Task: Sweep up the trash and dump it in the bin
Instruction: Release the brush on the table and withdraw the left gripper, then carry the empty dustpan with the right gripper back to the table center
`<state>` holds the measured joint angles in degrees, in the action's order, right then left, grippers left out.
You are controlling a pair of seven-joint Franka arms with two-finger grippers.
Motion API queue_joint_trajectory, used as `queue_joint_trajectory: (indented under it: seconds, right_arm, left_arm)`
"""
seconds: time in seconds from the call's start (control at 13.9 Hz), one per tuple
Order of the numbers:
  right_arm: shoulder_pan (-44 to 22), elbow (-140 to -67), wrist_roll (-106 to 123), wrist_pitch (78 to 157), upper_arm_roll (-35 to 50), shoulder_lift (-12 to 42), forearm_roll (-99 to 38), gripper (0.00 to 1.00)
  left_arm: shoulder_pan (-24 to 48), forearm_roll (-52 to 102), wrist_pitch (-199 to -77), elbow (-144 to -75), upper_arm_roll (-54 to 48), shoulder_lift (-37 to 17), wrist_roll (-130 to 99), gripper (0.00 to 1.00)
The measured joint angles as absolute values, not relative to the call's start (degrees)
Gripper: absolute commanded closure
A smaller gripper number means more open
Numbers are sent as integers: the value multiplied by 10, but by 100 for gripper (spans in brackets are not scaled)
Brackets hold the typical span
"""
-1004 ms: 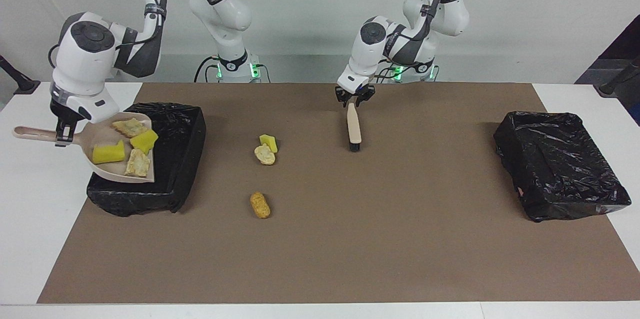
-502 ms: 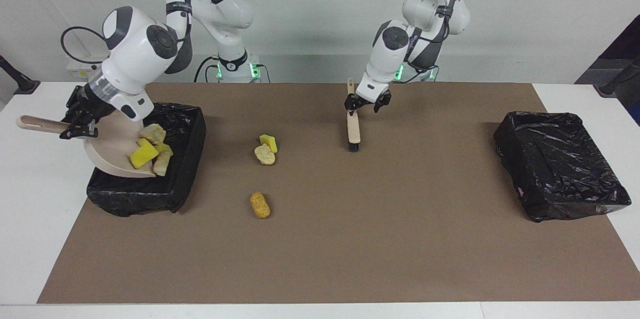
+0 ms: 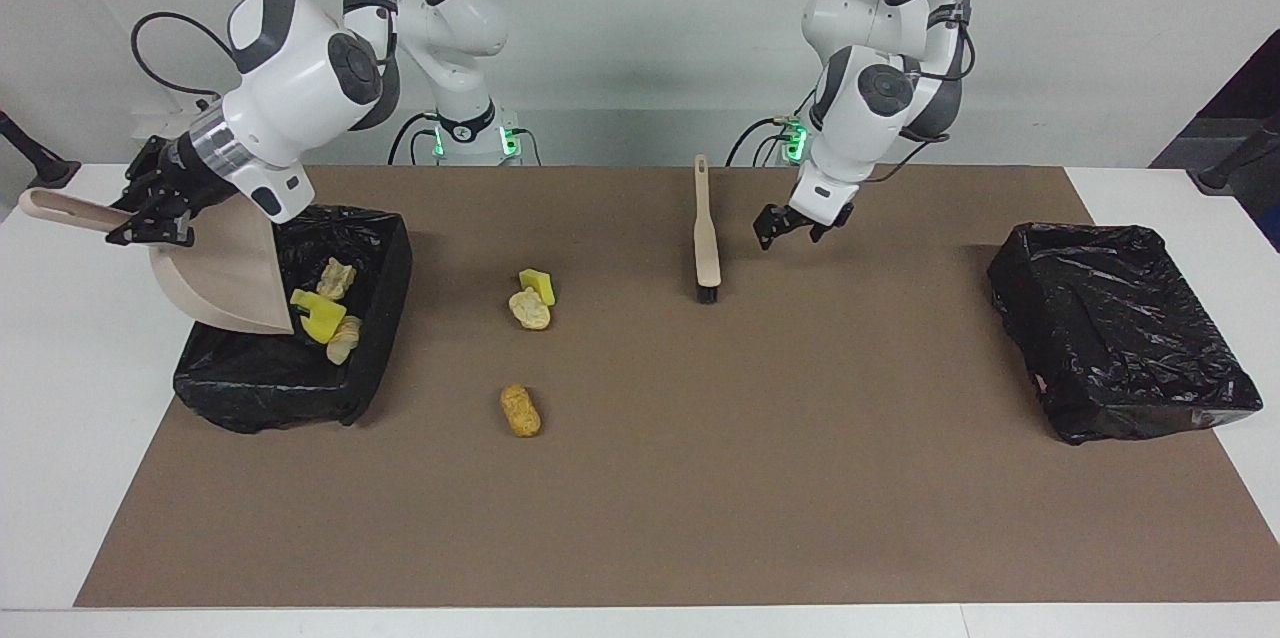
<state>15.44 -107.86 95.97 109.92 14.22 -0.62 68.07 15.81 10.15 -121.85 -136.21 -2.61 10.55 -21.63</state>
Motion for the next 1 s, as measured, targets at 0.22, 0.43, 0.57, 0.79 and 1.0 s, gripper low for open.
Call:
queue_joint_trajectory:
  seconds: [0.22, 0.43, 0.57, 0.79, 1.0]
  right_arm:
    - [154, -1066, 959, 1099, 142, -8, 681, 100]
    - [155, -1046, 912, 1099, 141, -7, 673, 100]
    - [155, -1035, 888, 1099, 140, -7, 647, 100]
    - [154, -1023, 848, 1099, 140, -5, 583, 100]
    - [153, -1021, 769, 1099, 143, 1, 475, 100]
  left_arm:
    - [57, 98, -1164, -1354, -24, 138, -104, 0]
    - [-12, 74, -1131, -1315, -23, 145, -38, 0]
    - [-34, 72, -1101, -1276, -23, 138, -18, 0]
    - [-38, 70, -1042, -1202, -24, 111, -16, 0]
    - [-38, 54, -988, -1134, -27, 94, -16, 0]
